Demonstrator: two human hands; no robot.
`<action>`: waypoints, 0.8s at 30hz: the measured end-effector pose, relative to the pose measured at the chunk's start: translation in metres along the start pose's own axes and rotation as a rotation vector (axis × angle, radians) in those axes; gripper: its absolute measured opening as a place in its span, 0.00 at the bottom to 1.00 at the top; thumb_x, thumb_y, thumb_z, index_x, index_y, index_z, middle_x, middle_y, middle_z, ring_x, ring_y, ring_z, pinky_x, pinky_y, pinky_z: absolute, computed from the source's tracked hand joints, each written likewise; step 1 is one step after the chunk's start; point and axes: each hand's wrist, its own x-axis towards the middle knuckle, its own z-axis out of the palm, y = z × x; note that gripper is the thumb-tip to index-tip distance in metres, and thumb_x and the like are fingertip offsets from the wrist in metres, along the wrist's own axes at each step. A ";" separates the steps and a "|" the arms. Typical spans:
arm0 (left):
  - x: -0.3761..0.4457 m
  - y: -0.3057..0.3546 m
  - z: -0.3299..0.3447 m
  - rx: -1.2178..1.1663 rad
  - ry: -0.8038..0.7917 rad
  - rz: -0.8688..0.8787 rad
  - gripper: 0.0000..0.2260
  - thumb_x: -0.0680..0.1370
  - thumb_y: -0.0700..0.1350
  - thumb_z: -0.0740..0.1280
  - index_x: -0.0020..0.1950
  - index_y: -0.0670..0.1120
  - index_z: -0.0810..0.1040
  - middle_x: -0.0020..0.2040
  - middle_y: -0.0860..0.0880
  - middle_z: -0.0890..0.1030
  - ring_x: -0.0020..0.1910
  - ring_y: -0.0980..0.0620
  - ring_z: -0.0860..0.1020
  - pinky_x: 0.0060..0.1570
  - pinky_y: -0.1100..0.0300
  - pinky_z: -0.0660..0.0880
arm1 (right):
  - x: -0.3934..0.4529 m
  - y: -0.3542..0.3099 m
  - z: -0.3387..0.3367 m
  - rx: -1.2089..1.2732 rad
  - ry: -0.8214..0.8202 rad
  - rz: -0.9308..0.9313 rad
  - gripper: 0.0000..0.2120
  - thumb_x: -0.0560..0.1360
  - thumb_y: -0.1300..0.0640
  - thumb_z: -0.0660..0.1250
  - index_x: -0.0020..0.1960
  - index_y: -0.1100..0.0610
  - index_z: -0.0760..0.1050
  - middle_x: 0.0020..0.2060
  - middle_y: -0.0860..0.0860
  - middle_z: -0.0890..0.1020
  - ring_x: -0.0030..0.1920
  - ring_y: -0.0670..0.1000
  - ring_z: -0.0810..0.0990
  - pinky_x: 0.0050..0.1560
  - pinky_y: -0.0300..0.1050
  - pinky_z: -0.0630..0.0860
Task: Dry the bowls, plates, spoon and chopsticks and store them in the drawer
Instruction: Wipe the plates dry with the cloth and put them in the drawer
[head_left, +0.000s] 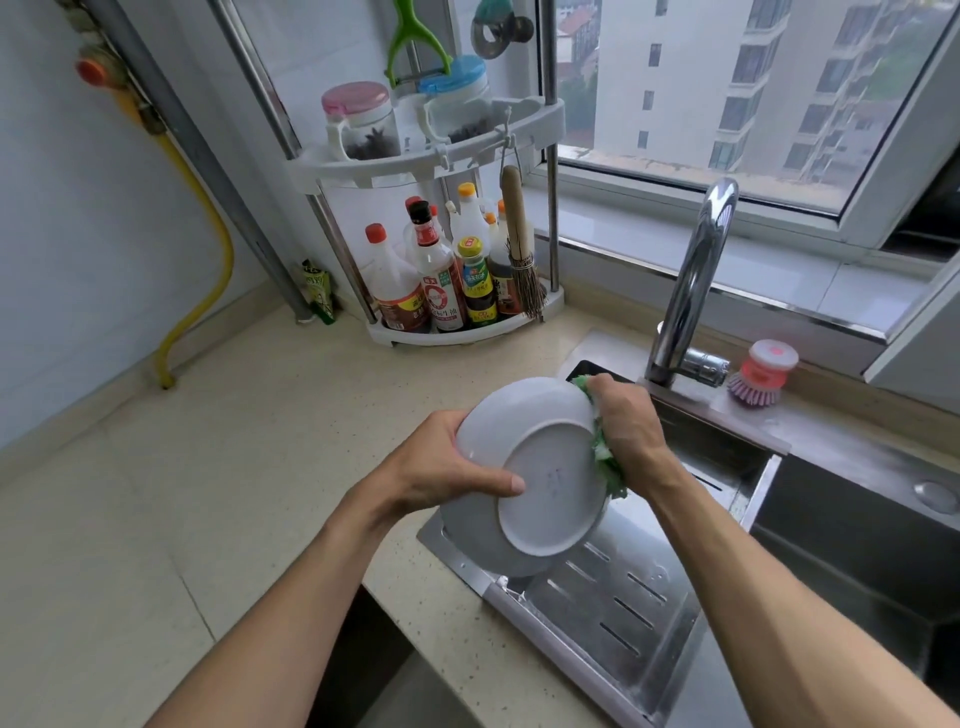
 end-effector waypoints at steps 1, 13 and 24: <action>0.003 0.002 0.000 0.027 -0.021 -0.018 0.21 0.65 0.38 0.82 0.55 0.48 0.82 0.50 0.47 0.86 0.49 0.48 0.84 0.48 0.52 0.83 | 0.000 -0.007 -0.001 -0.087 -0.043 -0.069 0.16 0.73 0.46 0.61 0.33 0.56 0.71 0.29 0.53 0.71 0.33 0.52 0.68 0.36 0.48 0.64; 0.013 -0.005 0.023 -0.005 0.297 0.030 0.16 0.66 0.34 0.78 0.51 0.45 0.82 0.45 0.47 0.85 0.44 0.47 0.84 0.39 0.60 0.81 | -0.049 -0.014 0.041 -0.521 -0.009 -0.715 0.21 0.80 0.43 0.54 0.64 0.51 0.76 0.59 0.53 0.77 0.60 0.54 0.72 0.61 0.51 0.68; 0.006 -0.006 0.028 0.182 0.438 0.013 0.19 0.62 0.43 0.80 0.50 0.51 0.81 0.45 0.52 0.83 0.44 0.50 0.82 0.43 0.51 0.83 | -0.033 0.008 0.045 -0.053 -0.108 -0.339 0.17 0.80 0.37 0.52 0.62 0.37 0.74 0.58 0.49 0.79 0.62 0.56 0.77 0.62 0.57 0.75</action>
